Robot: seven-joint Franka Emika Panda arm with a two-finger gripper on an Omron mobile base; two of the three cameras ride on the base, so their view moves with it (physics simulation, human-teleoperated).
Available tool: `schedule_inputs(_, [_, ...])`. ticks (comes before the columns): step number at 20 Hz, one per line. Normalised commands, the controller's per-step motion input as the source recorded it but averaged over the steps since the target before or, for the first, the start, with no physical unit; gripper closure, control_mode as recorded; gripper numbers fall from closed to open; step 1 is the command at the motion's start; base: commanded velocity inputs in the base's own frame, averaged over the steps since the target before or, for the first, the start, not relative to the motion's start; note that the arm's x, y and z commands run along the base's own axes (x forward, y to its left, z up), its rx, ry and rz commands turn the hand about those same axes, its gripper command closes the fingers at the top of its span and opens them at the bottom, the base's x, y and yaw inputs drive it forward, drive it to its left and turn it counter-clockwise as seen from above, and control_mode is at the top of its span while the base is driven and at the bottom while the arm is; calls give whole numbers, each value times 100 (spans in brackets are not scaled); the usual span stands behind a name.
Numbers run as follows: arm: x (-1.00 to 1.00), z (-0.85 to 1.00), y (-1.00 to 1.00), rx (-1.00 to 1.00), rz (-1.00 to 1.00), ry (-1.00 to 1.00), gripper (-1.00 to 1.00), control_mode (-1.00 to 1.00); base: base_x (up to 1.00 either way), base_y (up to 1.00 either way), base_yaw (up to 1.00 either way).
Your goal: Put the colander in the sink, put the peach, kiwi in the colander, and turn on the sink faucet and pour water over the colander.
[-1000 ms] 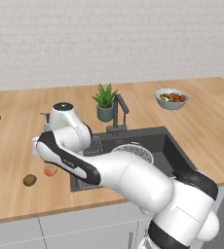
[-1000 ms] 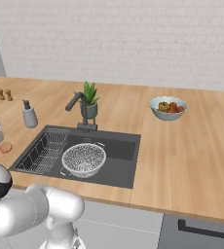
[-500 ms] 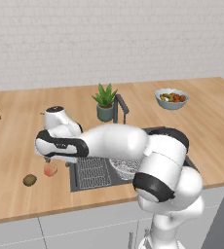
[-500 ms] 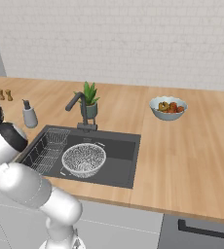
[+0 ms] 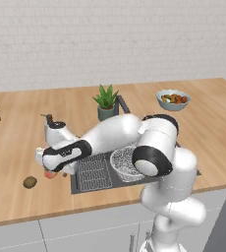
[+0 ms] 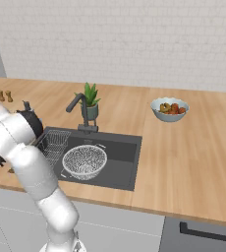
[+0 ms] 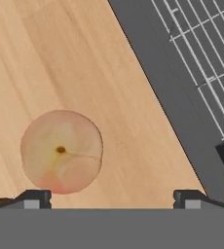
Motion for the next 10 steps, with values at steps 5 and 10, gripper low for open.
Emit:
schedule_inputs(5, [35,-4,39,0,-1,-5,-100,-100,0,0,0])
schedule_inputs(10, [26,-1,29,0,-1,-11,-100,-100,0,0,0])
